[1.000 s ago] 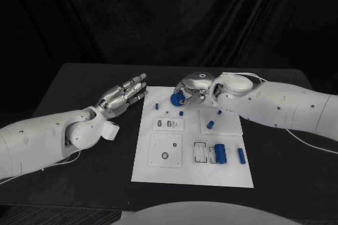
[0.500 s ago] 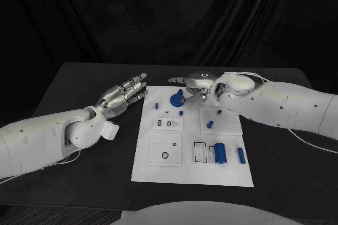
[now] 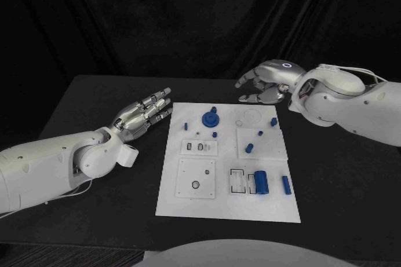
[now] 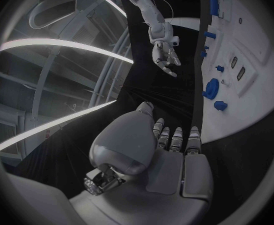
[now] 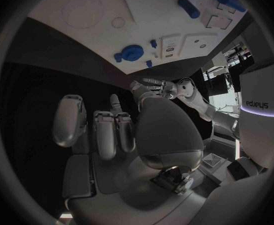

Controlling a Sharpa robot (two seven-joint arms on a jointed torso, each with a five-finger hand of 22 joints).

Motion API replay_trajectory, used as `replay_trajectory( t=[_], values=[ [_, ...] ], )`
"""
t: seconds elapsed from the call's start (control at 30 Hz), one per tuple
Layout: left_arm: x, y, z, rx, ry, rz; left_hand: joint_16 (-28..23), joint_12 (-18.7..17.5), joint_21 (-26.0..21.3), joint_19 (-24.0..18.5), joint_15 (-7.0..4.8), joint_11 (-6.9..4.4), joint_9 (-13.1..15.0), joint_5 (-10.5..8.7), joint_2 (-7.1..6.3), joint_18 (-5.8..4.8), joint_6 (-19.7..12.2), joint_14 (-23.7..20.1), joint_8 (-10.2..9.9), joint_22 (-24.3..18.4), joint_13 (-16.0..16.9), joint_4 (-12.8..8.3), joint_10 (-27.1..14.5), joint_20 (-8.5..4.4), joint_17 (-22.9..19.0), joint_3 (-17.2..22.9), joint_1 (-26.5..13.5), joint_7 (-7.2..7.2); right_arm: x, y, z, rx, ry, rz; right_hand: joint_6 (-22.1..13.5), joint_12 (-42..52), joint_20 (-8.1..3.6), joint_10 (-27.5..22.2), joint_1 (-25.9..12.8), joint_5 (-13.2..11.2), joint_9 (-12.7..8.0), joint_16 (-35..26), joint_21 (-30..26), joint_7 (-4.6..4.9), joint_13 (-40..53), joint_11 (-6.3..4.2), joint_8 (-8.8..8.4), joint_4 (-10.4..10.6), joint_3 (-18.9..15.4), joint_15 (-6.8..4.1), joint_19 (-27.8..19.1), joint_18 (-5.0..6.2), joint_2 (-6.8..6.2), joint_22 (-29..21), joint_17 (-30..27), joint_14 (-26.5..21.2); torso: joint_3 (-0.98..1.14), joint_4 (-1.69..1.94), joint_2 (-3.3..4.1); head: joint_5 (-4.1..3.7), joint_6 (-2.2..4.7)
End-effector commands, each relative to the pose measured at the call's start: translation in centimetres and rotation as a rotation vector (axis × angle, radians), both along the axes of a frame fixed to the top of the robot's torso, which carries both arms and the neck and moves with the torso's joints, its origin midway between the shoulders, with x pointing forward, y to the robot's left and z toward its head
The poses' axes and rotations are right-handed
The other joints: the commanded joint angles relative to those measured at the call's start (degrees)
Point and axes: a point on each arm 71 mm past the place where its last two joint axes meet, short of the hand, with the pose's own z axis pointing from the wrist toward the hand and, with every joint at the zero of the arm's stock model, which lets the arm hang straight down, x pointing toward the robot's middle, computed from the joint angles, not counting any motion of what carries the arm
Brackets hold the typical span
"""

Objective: Assemble the parts on the task board

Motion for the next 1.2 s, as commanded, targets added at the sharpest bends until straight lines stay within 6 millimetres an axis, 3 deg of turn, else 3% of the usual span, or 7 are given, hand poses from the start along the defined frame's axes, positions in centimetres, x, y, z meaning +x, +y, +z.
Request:
replay_trajectory(
  t=[0.03,0.13,0.43,0.63,0.93,1.1,1.2],
  values=[
    [-0.1,-0.3,0.1,-0.01,-0.011,-0.008,-0.2,-0.4,-0.3,-0.1,0.23,0.27,0.0,0.18,-0.08,0.86,0.0,0.0,0.2,-0.1,-0.1,-0.1,0.0,0.28,-0.1,0.3,0.5,0.34,-0.2,-2.0,0.4,0.063,0.035,-0.099,0.7,0.3,-0.11,6.0,-0.2,-0.3,0.4,0.3,1.0,-0.52,15.1,-0.12,0.27,0.1,-0.3,0.24,0.3,-0.75,-0.54,10.6,15.1,6.2,-0.07,-0.07,-0.09,-0.1,0.23],
    [-0.1,-0.4,0.1,-0.014,-0.012,-0.011,-0.2,-0.4,-0.3,-0.1,0.28,0.31,0.1,0.23,-0.15,0.85,0.1,0.0,0.2,-0.1,-0.1,-0.1,0.0,0.3,-0.1,0.3,0.5,0.38,-0.7,-4.2,0.2,0.092,0.032,-0.154,2.0,0.3,-0.6,6.0,0.9,-0.8,1.0,0.3,1.8,-1.99,15.1,-1.22,0.68,-0.1,-0.7,-0.53,0.5,-0.87,-1.24,11.1,15.1,6.2,-0.12,-0.06,-0.16,-0.07,0.28],
    [-0.2,-0.4,0.2,-0.025,-0.019,-0.016,-0.2,-0.4,-0.3,-0.1,0.39,0.37,0.1,0.39,-0.06,0.83,0.3,0.0,0.3,-0.1,-0.1,-0.2,0.0,0.36,-0.1,0.5,0.6,0.43,-2.1,-9.1,-1.6,0.132,-0.001,-0.246,2.3,0.3,-1.72,6.0,2.2,-1.7,1.5,0.3,9.5,-2.45,15.1,-1.99,0.02,1.9,-1.8,-1.59,3.8,-2.44,-3.11,13.1,15.1,6.2,-0.36,-0.42,-0.61,0.63,0.11],
    [-0.2,-0.5,0.2,-0.027,-0.019,-0.018,-0.2,-0.4,-0.3,-0.1,0.44,0.4,0.1,0.45,-0.04,0.82,0.3,0.0,0.3,-0.1,-0.1,-0.2,0.0,0.38,-0.1,0.6,0.6,0.45,-2.8,-11.2,-3.5,0.096,-0.007,-0.268,2.1,0.3,-2.31,6.0,2.3,-5.1,1.5,0.3,11.4,-2.99,15.1,-2.55,-0.69,7.2,-2.9,-2.1,4.4,-2.82,-5.58,13.6,15.1,6.2,-0.18,-0.39,-0.58,-0.36,0.23],
    [-0.3,-0.3,0.2,-0.026,-0.018,-0.015,-0.2,-0.4,-0.3,-0.1,0.59,0.58,0.1,0.48,-0.09,0.74,0.6,0.0,0.4,-0.1,-0.1,-0.3,0.0,0.39,-0.1,0.8,0.7,0.61,-3.2,-12.6,-5.8,0.064,0.02,-0.269,2.1,0.3,-2.36,6.0,2.0,-4.5,1.5,0.3,11.6,-3.08,15.1,-2.64,-0.82,7.9,-3.3,-2.14,4.5,-2.84,-6.37,13.6,15.1,6.2,-0.31,-0.58,-0.59,-0.27,0.12],
    [-0.3,-0.3,0.1,-0.025,-0.017,-0.016,-0.2,-0.4,-0.3,-0.1,0.62,0.65,0.1,0.5,-0.1,0.7,0.8,0.0,0.4,-0.1,-0.1,-0.3,0.0,0.39,-0.1,0.9,0.7,0.69,-3.2,-12.9,-6.7,0.049,0.043,-0.275,2.1,0.3,-2.41,6.0,2.2,-3.7,1.5,0.3,11.5,-3.18,15.1,-2.74,-0.95,7.8,-3.1,-2.23,4.4,-2.81,-6.27,13.6,15.1,6.2,-0.4,-0.21,-0.55,-0.59,0.21],
    [-0.3,-0.3,0.1,-0.025,-0.015,-0.016,-0.2,-0.4,-0.3,-0.1,0.62,0.65,0.1,0.5,-0.1,0.7,0.8,0.0,0.4,-0.1,-0.1,-0.3,0.0,0.39,-0.1,0.9,0.7,0.69,-3.1,-12.9,-7.1,0.043,0.057,-0.276,2.5,0.3,-2.43,6.0,2.2,-3.4,1.6,0.3,11.4,-3.13,15.1,-2.73,-0.8,7.8,-3.0,-2.24,4.3,-2.77,-6.17,13.5,15.1,6.2,-0.35,-0.49,-0.56,-0.4,0.18]
  ],
)
